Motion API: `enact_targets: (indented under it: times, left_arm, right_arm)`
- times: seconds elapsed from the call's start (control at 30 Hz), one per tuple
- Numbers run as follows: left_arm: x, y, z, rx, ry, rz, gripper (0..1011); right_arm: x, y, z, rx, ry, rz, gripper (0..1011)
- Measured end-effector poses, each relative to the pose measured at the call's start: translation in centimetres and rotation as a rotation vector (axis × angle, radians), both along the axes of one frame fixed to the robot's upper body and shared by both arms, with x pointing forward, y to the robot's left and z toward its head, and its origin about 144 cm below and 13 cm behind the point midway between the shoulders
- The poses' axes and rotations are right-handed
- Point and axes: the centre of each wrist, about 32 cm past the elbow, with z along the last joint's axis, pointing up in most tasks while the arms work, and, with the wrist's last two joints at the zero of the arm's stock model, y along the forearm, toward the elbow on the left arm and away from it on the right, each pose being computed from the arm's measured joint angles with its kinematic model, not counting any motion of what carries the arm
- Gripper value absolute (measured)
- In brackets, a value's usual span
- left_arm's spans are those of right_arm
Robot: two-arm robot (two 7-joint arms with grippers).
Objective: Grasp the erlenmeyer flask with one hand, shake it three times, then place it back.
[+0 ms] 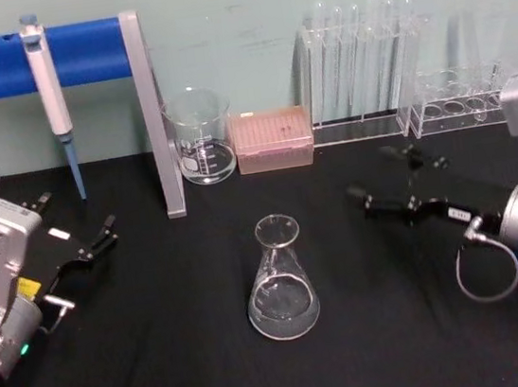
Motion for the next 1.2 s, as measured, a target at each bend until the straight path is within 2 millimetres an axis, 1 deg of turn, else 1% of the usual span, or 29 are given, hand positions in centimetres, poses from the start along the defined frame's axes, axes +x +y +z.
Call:
enact_targets:
  times: [0.1,0.23,0.33,0.47,0.57,0.67,0.83,1.2]
  left_arm:
    - [0.0,0.0,0.0,0.000,0.000,0.000,1001]
    - [0.0,0.0,0.0,0.000,0.000,0.000,1001]
    - [0.0,0.0,0.0,0.000,0.000,0.000,1001]
    - [0.0,0.0,0.0,0.000,0.000,0.000,1001]
    - [0.0,0.0,0.0,0.000,0.000,0.000,1001]
    - [0.0,0.0,0.0,0.000,0.000,0.000,1001]
    - [0.0,0.0,0.0,0.000,0.000,0.000,1001]
    - [0.0,0.0,0.0,0.000,0.000,0.000,1001]
  right_arm:
    - [0.2,0.3,-0.2,0.017,-0.034,-0.079,1000]
    - [0.6,1.0,-0.6,0.020,-0.044,-0.129,1000]
    - [1.1,1.9,-1.3,0.019,-0.034,-0.187,1000]
    - [1.5,2.6,-2.1,0.012,-0.013,-0.227,1000]
    - [1.8,3.3,-3.1,0.000,0.014,-0.259,1000]
    - [2.0,3.7,-3.8,-0.005,0.029,-0.270,1000]
    - [2.2,3.9,-4.2,-0.006,0.039,-0.278,1000]
    - [2.0,4.0,-4.2,0.001,0.039,-0.289,1000]
